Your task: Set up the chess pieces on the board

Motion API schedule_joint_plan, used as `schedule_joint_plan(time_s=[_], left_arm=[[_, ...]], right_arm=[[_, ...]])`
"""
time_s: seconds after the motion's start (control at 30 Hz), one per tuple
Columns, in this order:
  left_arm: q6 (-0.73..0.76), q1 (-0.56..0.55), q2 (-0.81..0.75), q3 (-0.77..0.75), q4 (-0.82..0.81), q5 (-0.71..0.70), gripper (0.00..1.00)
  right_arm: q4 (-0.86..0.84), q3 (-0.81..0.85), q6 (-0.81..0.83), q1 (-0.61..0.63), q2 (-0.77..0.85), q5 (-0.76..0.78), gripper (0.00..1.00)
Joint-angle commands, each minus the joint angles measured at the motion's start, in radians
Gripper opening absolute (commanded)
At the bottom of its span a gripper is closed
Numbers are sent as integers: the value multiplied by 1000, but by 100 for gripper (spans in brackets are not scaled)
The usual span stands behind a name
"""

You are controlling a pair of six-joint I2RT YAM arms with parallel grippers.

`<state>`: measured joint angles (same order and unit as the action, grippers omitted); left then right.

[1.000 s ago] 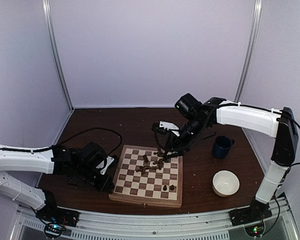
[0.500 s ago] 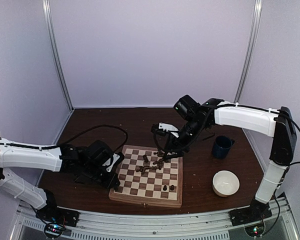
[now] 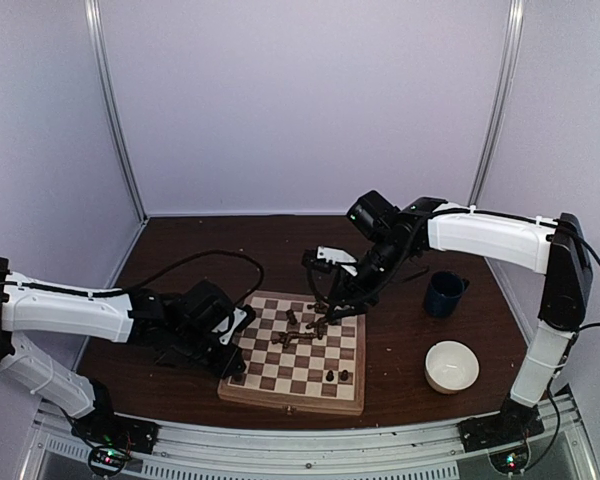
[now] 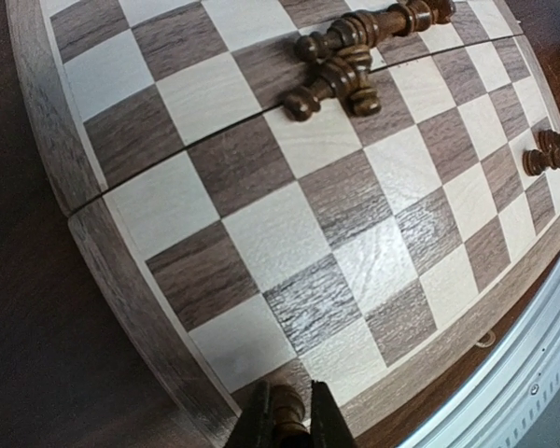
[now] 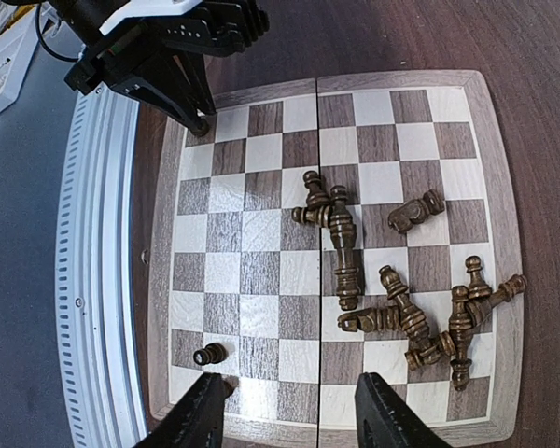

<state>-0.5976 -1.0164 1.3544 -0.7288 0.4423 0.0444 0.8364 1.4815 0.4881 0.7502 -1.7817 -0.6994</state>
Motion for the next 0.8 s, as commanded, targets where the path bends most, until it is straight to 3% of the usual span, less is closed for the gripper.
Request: schedule_joint_plan(time_s=[0.0,0.43,0.63,0.77], left_arm=[[13,-8,5,-28,-21,-3,13],[14,-13,-16,-39,-6,-9,28],[18,0,-87,-108,30,-99,42],[4,77,-68,-156,-9,-51,40]], right_arm=[[-2,16,6,-1,-9,-11,52],[-4,15,9,0,-11,-13,52],[-7,16,9,0,-22,-10,51],[-14,28,5,0,-42,28,49]])
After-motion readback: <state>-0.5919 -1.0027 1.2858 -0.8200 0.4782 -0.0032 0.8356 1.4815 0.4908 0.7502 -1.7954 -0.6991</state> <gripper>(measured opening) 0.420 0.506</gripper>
